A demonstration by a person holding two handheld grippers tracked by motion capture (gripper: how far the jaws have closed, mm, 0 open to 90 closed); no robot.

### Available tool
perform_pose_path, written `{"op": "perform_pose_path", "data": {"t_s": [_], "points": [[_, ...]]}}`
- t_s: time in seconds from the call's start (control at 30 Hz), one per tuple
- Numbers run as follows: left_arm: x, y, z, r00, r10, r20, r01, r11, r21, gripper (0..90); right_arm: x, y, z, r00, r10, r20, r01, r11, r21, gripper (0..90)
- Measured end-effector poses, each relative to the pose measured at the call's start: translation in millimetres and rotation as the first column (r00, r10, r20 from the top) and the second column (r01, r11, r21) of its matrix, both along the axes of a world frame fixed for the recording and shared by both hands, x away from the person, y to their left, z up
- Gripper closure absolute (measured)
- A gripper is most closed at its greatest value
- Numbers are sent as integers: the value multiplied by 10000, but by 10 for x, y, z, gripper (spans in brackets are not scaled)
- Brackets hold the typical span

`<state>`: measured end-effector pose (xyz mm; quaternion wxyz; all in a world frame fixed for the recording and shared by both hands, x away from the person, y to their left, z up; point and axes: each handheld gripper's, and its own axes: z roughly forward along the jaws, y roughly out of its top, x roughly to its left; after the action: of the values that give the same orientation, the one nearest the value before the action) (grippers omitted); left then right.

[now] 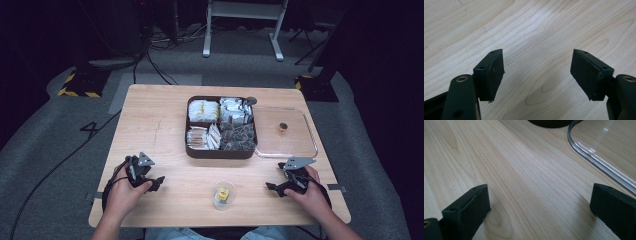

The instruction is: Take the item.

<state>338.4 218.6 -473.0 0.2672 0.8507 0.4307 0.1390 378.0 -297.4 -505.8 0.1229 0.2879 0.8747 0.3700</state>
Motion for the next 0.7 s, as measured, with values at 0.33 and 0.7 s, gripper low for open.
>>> {"op": "perform_pose_path", "data": {"t_s": [0.33, 0.7], "points": [[24, 53, -166, 9997, 26, -227, -27, 10000, -61, 199, 0, -3, 1, 10000, 18, 2, -18, 10000, -26, 27], [3, 47, -328, 9964, 361, 766, -295, 9959, -859, 1, -2, -8, 1, 10000, 80, -13, -80, 10000, -28, 27]]}}
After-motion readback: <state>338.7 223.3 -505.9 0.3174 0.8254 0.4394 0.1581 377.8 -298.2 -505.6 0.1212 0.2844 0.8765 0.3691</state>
